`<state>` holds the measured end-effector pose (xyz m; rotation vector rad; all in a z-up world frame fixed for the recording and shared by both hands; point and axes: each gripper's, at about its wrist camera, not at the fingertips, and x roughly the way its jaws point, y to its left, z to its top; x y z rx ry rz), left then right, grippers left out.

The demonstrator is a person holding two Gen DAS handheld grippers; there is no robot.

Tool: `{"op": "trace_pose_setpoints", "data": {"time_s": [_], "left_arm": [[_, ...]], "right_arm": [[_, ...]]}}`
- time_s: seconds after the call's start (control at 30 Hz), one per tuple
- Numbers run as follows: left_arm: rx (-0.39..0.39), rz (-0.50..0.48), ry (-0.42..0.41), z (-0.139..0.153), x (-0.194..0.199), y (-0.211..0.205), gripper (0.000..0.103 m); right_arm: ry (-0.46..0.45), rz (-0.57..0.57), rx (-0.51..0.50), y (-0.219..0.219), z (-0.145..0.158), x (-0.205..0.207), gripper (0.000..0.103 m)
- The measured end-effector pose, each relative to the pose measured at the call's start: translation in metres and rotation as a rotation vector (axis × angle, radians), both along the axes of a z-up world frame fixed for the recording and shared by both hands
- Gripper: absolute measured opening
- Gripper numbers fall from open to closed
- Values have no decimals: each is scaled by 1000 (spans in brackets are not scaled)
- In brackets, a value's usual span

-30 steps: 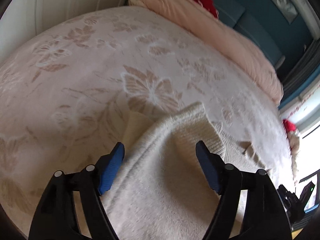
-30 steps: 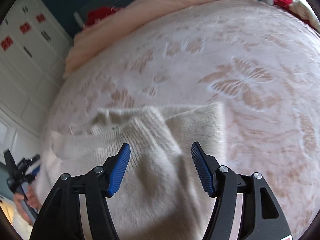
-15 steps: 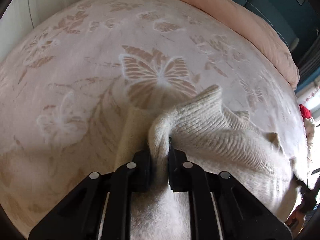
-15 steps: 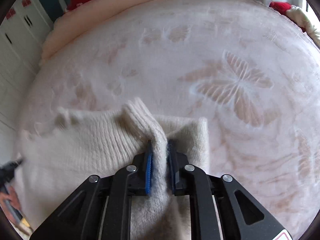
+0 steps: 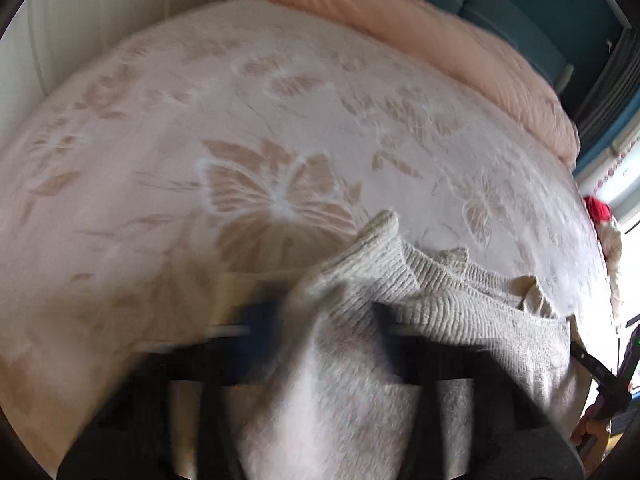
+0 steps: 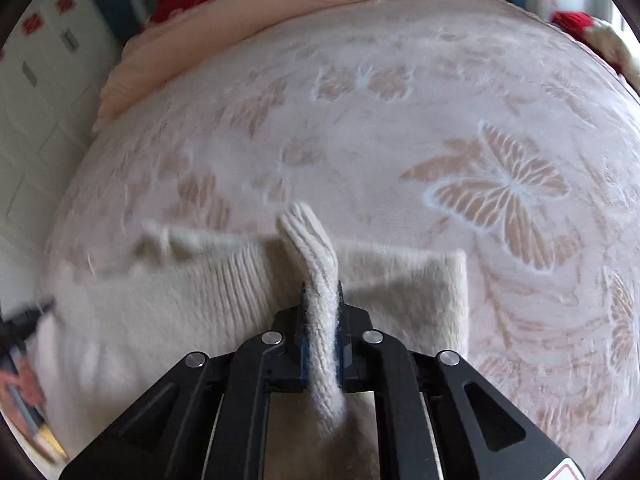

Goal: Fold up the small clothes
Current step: 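Lift the hem and fold it toward the collar with both grippers, then open both grippers and release the folded hem onto the sweater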

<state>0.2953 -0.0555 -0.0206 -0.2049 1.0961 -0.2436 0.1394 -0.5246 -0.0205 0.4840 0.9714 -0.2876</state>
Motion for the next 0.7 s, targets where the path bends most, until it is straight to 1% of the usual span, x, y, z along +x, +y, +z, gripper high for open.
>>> {"op": "trace_pose_setpoints", "data": {"time_s": [0.03,0.1,0.13,0.17,0.2,0.23,0.27,0.3,0.33,0.37,0.4,0.43,0.5,0.53,0.57,0.6,0.63,0.7], "left_arm": [[-16,0,1,1,3,-2,7],[-39,-4,-58,12,2,-3,7],[-38,-2,-84,16,2,-2,7],[-41,8,-90,16,2,0,7],[-43,35,-82,13,4,4,7],[-34,63,-63,6,7,8,7],[-31,98,-33,-3,10,12,8],[-46,136,12,-15,14,18,8],[-61,159,28,-22,15,22,9],[-82,171,22,-22,14,25,10],[-90,170,13,-19,12,26,12],[-76,156,-1,-14,8,24,12],[-21,119,-28,-7,3,18,12],[17,96,-47,-2,-2,15,12],[64,70,-62,1,-6,8,12],[90,56,-67,3,-8,5,12],[108,43,-72,5,-11,1,12],[135,30,-78,9,-17,-3,12]], "right_arm": [[-43,-13,2,-1,10,-2,7],[-130,-45,7,-6,31,-7,7],[-151,-59,7,-9,35,-9,7],[-155,-83,8,-15,33,-10,7],[-135,-94,16,-20,24,-8,8],[-86,-97,28,-24,8,-2,10],[-18,-89,39,-27,-11,4,11],[53,-75,59,-28,-30,9,12],[34,-81,59,-28,-29,8,13],[7,-88,58,-28,-20,4,17],[-29,-102,56,-26,-6,-2,27],[-58,-106,46,-24,6,-9,29],[-101,-80,11,-17,24,-24,29],[-102,-76,-9,-14,28,-30,29],[-86,-67,-23,-9,27,-37,29],[-53,-59,-24,-8,22,-40,29],[1,-52,-32,-4,12,-41,29],[58,-46,-66,4,1,-48,29]]}}
